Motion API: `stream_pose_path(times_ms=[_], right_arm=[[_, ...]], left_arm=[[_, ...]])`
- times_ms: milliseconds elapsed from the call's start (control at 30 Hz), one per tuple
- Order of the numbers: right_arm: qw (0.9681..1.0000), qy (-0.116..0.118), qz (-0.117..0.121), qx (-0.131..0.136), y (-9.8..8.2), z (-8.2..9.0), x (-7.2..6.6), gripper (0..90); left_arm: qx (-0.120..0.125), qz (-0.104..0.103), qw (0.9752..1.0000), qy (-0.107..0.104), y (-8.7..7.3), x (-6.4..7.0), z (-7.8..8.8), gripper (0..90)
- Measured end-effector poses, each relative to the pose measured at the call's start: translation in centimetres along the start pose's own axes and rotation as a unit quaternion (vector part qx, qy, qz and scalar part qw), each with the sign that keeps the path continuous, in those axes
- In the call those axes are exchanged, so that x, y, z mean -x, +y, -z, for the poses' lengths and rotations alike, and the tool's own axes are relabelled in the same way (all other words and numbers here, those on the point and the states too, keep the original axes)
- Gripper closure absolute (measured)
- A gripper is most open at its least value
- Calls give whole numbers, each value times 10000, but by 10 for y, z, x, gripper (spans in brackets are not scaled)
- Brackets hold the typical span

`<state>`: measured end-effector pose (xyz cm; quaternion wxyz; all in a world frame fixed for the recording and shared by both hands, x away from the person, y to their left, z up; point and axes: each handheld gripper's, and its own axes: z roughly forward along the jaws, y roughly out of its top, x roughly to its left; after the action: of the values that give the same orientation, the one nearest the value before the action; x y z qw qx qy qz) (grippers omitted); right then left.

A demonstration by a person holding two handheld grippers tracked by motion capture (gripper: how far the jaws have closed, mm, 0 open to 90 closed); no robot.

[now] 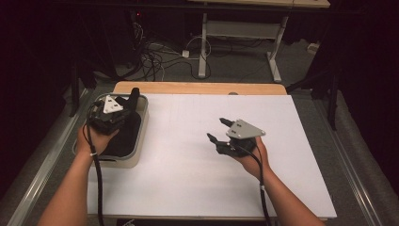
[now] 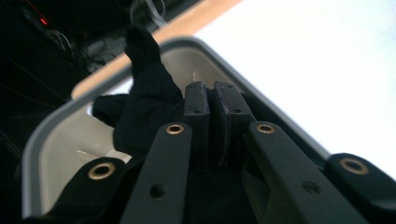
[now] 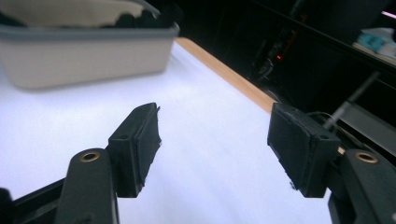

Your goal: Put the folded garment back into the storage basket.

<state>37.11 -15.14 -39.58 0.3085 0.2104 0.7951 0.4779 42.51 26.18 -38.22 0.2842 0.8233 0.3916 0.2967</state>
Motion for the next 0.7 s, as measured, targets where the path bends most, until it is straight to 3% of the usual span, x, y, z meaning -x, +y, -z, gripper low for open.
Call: stream_pose_path(times_ms=[67, 200, 333, 467, 700], right_arm=[[10000, -61, 20, -7, -12, 13, 1, 345], [9997, -246, 53, -76, -38, 40, 2, 345], [9993, -315, 22, -200, -59, 67, 2, 344], [9992, -338, 38, -206, -67, 80, 1, 344], [9982, -570, -156, 66, -73, 98, 6, 343]], left_arm=[[-187, 98, 9997, -106, 1, -4, -13, 818], [-548, 128, 9983, -120, 4, -8, -34, 817], [-838, 56, 9964, -75, 8, -9, -50, 816], [-1005, -1, 9949, -131, 9, -7, -62, 816], [-1165, 31, 9929, -234, 11, -5, -76, 816]])
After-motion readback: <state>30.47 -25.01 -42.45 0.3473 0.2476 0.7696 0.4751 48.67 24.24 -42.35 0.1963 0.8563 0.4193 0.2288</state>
